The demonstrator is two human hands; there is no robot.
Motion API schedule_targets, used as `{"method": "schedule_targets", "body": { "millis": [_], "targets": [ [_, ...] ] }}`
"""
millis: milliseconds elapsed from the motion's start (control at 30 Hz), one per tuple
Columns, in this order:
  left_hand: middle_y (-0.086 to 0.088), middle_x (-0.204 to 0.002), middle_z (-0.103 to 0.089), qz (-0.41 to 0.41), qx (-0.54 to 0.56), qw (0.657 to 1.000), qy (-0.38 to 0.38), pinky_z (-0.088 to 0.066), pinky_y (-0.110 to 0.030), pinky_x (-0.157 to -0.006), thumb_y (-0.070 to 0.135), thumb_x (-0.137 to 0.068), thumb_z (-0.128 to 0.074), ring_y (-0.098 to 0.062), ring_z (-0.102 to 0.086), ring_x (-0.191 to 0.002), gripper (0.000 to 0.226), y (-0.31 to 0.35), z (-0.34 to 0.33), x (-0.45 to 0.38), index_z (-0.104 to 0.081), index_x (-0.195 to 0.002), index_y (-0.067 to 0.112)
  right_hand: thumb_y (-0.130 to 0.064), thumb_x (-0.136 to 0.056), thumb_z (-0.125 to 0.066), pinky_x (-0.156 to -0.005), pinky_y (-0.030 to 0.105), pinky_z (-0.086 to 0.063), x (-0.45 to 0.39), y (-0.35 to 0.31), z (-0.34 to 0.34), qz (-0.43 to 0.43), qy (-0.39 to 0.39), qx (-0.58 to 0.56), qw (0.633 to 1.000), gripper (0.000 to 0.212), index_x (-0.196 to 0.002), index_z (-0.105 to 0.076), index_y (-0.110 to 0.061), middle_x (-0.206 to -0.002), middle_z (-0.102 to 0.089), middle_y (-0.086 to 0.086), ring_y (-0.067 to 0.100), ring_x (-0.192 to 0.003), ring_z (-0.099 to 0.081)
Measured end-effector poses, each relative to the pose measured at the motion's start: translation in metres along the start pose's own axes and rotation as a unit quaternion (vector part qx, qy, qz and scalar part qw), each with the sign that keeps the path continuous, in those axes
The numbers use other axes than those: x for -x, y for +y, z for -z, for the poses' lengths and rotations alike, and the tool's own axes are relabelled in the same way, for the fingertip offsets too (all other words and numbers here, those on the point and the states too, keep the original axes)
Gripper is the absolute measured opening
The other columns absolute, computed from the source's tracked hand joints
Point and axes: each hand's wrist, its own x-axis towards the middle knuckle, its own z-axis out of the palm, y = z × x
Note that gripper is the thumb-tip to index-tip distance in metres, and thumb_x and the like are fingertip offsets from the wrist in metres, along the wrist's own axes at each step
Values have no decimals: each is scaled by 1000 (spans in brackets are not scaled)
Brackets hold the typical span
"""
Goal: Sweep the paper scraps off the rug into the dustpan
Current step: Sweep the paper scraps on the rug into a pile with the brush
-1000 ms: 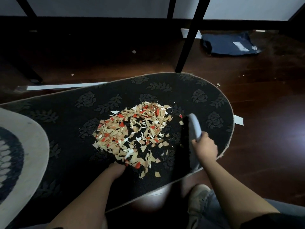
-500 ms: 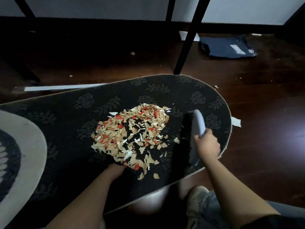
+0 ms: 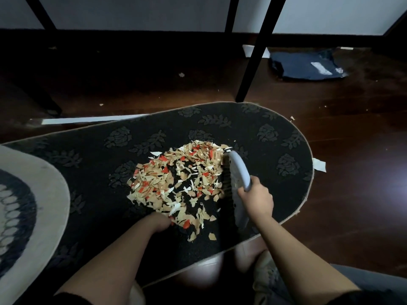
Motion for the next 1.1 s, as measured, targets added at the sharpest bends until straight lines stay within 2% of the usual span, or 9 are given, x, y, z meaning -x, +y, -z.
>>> {"method": "schedule_targets", "body": {
  "millis": [133, 200, 300, 367, 533, 633, 733, 900, 1100],
  "targets": [
    [-4, -97, -57, -2, -93, 993, -66, -47, -22, -74, 23, -103, -36, -12, -55, -80, 40, 37, 48, 43, -51, -134, 4, -29, -89, -53, -65, 34, -48, -4, -6, 14, 3, 24, -6, 1000, 38, -125, -48, -17, -99, -64, 10, 32, -86, -62],
    [-3, -93, -59, 9, -77, 997, -21, -46, -22, -63, 22, -103, -37, -11, -51, -67, 41, 48, 72, 51, -49, -134, 0, -29, -89, -54, -65, 35, -50, -10, -10, 23, 5, 28, -3, 1000, 38, -124, -48, -16, -99, -64, 9, 31, -85, -62],
    [-19, -129, -54, -12, -141, 989, 37, -45, -34, -96, 19, -104, -33, -30, -58, -109, 42, 58, 107, 74, -44, -135, -7, -29, -90, -55, -63, 34, -48, -22, -21, 34, 22, 22, 18, 999, 38, -124, -47, -16, -99, -63, 9, 30, -85, -62],
    [-19, -141, -46, -53, -190, 978, 68, -38, -31, -103, 21, -104, -32, -30, -48, -128, 44, 62, 122, 85, -40, -139, -6, -29, -90, -54, -64, 34, -48, -36, -33, 43, 42, 18, 38, 998, 36, -122, -48, -16, -99, -63, 9, 30, -85, -62],
    [-15, -149, -35, -37, -252, 960, 114, -43, -30, -101, 37, -99, -43, -29, -46, -129, 63, 64, 128, 60, -26, -147, 1, -29, -90, -56, -67, 35, -44, -80, -69, 68, 122, 7, 98, 988, 38, -124, -47, -14, -106, -62, 14, 36, -93, -60],
    [-17, -153, -27, -35, -184, 975, 118, -53, -26, -85, 43, -92, -55, -35, -51, -115, 83, 72, 127, 39, -11, -152, 7, -29, -89, -55, -67, 35, -43, -106, -77, 75, 171, 16, 154, 973, 43, -129, -44, -17, -110, -62, 15, 37, -95, -59],
    [-17, -156, -14, -25, -145, 980, 134, -33, -45, -113, 50, -84, -62, -39, -24, -140, 93, 60, 129, 11, -8, -153, 18, -31, -90, -54, -69, 38, -47, -130, -67, 70, 174, 40, 170, 969, 44, -131, -42, -18, -108, -63, 16, 38, -93, -60],
    [-14, -160, 2, 35, -56, 985, 159, -17, -54, -118, 51, -86, -56, -39, -5, -146, 91, 19, 117, -24, -1, -154, 25, -31, -91, -54, -68, 37, -44, -142, -52, 26, 122, 45, 117, 985, 37, -123, -47, -15, -104, -64, 17, 39, -91, -61],
    [-13, -161, 6, 73, -34, 987, 141, -16, -55, -118, 57, -87, -53, -40, -3, -146, 93, -10, 114, -40, 5, -153, 30, -34, -88, -56, -67, 34, -51, -106, -67, -11, 241, -31, 149, 959, 43, -128, -45, -24, -100, -67, 5, 26, -84, -65]
  ]
}}
